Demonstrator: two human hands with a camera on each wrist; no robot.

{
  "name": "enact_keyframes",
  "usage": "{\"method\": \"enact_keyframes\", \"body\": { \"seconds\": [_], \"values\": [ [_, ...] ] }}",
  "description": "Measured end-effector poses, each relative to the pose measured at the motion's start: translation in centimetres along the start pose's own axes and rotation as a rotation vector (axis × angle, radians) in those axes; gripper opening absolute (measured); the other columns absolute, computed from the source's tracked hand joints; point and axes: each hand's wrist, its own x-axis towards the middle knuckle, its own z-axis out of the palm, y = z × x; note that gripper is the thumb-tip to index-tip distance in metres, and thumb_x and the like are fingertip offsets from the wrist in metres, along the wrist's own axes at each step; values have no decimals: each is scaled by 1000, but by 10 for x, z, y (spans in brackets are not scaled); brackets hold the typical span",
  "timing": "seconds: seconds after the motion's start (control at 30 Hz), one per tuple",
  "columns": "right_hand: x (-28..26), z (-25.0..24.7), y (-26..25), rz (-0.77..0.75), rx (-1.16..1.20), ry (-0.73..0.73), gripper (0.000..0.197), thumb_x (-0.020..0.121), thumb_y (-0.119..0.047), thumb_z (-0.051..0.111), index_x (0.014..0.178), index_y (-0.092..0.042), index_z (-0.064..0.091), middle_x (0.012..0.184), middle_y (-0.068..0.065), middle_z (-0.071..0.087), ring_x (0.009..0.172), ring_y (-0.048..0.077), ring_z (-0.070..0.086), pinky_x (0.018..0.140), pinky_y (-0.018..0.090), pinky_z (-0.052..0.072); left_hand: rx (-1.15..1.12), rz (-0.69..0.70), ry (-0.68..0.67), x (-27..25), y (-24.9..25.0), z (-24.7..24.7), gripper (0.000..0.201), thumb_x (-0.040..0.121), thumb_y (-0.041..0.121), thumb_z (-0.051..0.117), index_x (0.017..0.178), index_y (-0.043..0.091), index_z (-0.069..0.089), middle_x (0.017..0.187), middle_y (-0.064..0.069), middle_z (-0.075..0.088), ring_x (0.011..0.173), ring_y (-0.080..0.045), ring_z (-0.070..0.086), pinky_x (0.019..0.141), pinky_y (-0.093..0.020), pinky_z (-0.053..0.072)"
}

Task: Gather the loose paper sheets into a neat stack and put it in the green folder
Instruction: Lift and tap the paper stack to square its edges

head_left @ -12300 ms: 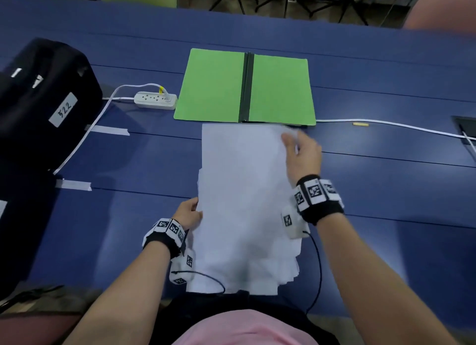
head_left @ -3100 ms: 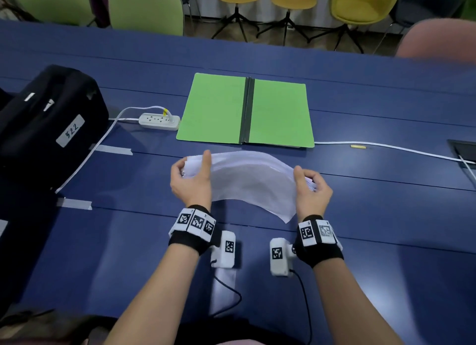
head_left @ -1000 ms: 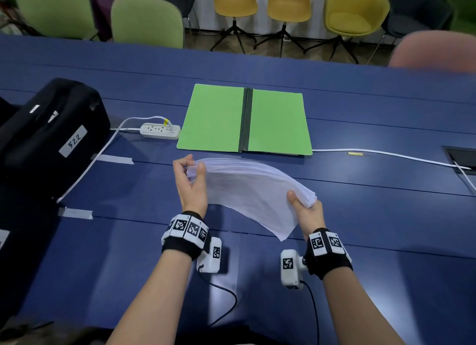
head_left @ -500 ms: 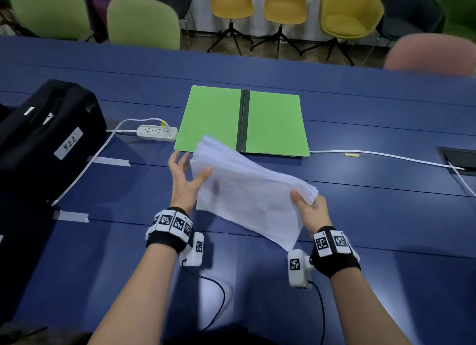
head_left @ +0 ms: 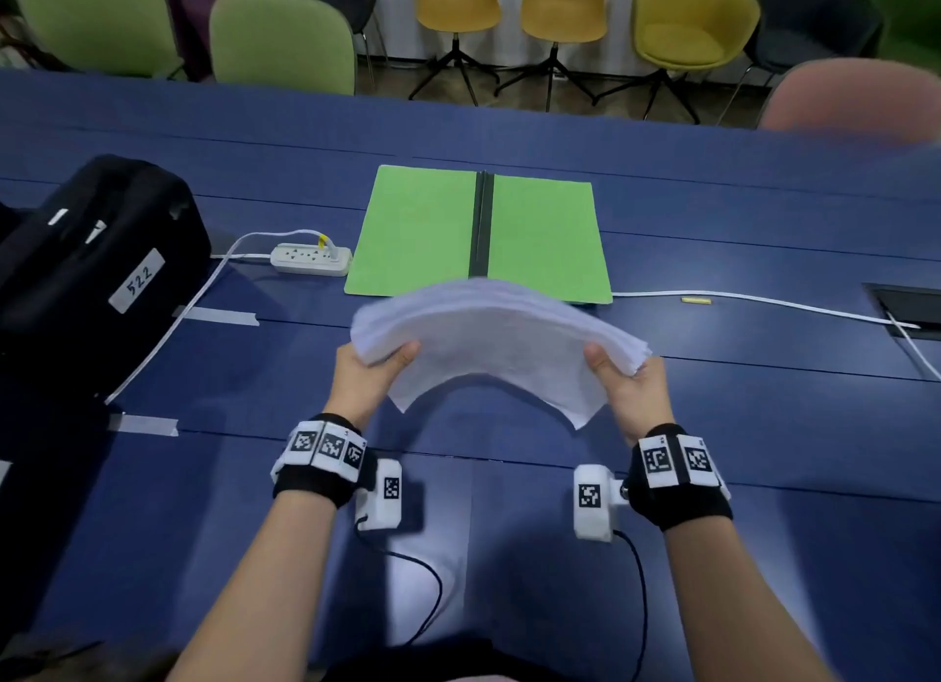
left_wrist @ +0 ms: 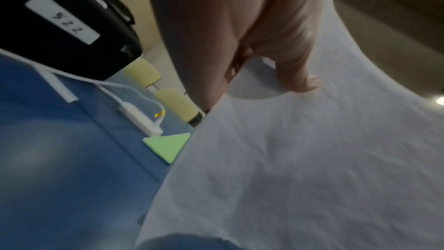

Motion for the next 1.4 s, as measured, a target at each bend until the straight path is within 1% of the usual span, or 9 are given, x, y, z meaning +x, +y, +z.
{"method": "enact_keyframes", "body": {
  "seconds": [0.13, 0.3, 0.47, 0.6, 0.8, 1.0, 1.1, 1.2, 1.4],
  "values": [
    [-13, 3, 31, 172, -100, 42, 13, 82, -8, 70, 78, -19, 65, 75, -6, 67, 57, -5, 62, 71, 30, 47, 135, -109, -37, -12, -23, 11, 20, 79, 8, 74, 80, 24, 63, 82, 7, 66, 80, -15, 61, 57, -9, 51],
    [-4, -17, 23, 96, -266, -6, 11, 77, -11, 75, 78, -20, 69, 76, 3, 67, 65, 8, 60, 64, 17, 49, 397, -132, 72, -2, -17, 11, 23, 79, 16, 72, 60, 20, 58, 65, -3, 56, 70, -20, 48, 63, -29, 40],
    [12, -28, 1, 26, -836, -159, 19, 72, -35, 76, 78, -17, 72, 69, 3, 66, 72, 21, 59, 66, 30, 44, 766, 128, -42, -10, 43, 18, 18, 79, 30, 71, 66, 19, 65, 64, -6, 58, 71, -28, 52, 66, -31, 42],
    [10, 2, -14, -44, -686, -328, 32, 77, -42, 68, 72, -10, 64, 68, 10, 66, 66, 16, 55, 63, 32, 46, 951, 353, -195, -26, 83, 40, 18, 80, 32, 68, 67, 21, 63, 69, -7, 61, 82, -35, 60, 70, -36, 48],
    [10, -6, -16, -37, -307, -275, 8, 89, -27, 63, 82, -24, 67, 75, -9, 72, 70, 2, 64, 72, 33, 54, 719, 188, -273, -14, 80, -6, 29, 66, 41, 78, 88, 23, 70, 82, 4, 70, 76, -11, 61, 73, -31, 49],
    [5, -2, -22, 1, -6, -137, 31, 69, -50, 73, 80, -21, 71, 73, -10, 73, 70, 8, 64, 68, 32, 55, -220, 176, -236, -35, 75, 4, 40, 59, 31, 87, 96, 25, 75, 104, 0, 72, 96, -15, 64, 86, -28, 52],
    [-1, 13, -20, -16, 4, -191, 7, 76, -24, 75, 76, -23, 68, 68, -16, 71, 64, -7, 63, 66, 21, 52, -133, 215, -289, -41, 69, 18, 40, 63, 20, 82, 102, 28, 73, 103, 11, 72, 98, -6, 65, 84, -22, 51],
    [-2, 19, -14, -24, -78, -273, 32, 76, -2, 72, 93, -29, 63, 91, -13, 69, 76, -12, 64, 72, 11, 50, -5, 80, -275, -36, 54, 28, 52, 62, 5, 84, 109, 19, 68, 104, 6, 73, 94, -7, 68, 83, -26, 51],
    [-1, 9, -24, -50, 36, -238, 70, 42, -68, 80, 94, -22, 67, 83, -17, 74, 81, -6, 66, 73, 11, 50, -75, 47, -335, -19, 53, 16, 62, 47, 38, 91, 102, 20, 70, 97, 6, 75, 93, -8, 69, 81, -21, 52]
  ]
}}
